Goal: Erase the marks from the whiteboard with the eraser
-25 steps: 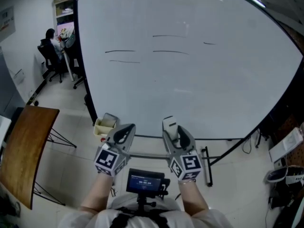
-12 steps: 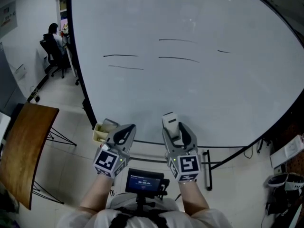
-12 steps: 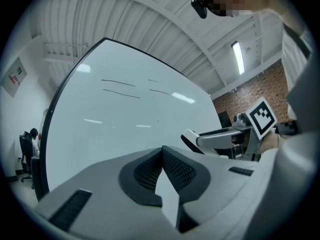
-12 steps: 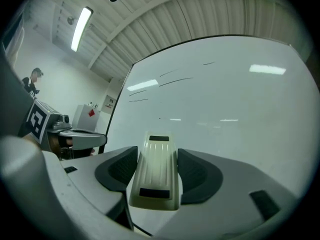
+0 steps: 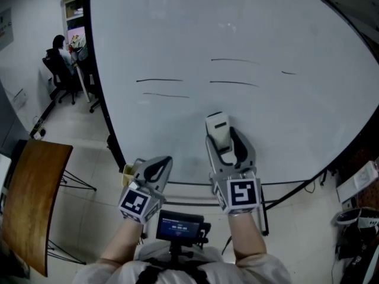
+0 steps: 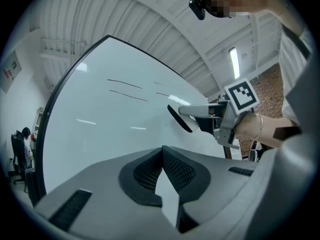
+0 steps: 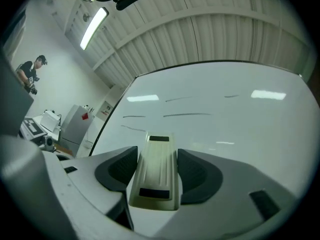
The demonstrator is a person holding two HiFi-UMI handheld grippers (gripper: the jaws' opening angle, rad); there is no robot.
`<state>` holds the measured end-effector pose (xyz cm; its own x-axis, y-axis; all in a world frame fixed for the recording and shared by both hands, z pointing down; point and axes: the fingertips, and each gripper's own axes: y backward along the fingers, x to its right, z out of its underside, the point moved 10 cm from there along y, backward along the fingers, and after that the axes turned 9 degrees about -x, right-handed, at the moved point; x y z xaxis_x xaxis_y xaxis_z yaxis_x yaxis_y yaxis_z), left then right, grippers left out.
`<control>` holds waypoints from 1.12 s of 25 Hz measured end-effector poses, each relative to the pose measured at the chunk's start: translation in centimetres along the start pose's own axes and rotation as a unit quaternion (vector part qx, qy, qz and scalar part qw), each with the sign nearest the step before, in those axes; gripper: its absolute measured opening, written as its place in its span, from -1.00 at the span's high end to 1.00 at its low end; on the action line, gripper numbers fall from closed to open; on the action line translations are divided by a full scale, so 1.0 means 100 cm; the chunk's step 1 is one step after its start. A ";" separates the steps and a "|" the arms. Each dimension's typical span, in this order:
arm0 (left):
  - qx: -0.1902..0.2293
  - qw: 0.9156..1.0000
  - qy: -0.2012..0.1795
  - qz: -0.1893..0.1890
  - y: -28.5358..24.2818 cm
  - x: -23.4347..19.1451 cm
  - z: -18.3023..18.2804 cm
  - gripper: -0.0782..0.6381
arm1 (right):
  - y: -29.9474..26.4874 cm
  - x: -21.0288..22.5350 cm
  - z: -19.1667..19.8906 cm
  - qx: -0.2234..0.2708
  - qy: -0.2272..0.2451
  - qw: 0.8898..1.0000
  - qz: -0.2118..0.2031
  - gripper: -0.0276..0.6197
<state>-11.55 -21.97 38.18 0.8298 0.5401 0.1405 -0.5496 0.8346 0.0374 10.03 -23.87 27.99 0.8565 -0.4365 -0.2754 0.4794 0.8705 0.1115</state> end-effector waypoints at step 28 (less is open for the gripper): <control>-0.005 0.999 0.035 0.005 -0.016 -0.036 0.019 0.76 | -0.067 -0.021 -0.085 0.039 0.185 0.980 0.066 0.10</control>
<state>-13.79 -25.47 39.54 0.8295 0.5538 0.0719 -0.5566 0.8303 0.0271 3.32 -26.86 19.67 0.7907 -0.1972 -0.5795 0.3950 0.8876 0.2369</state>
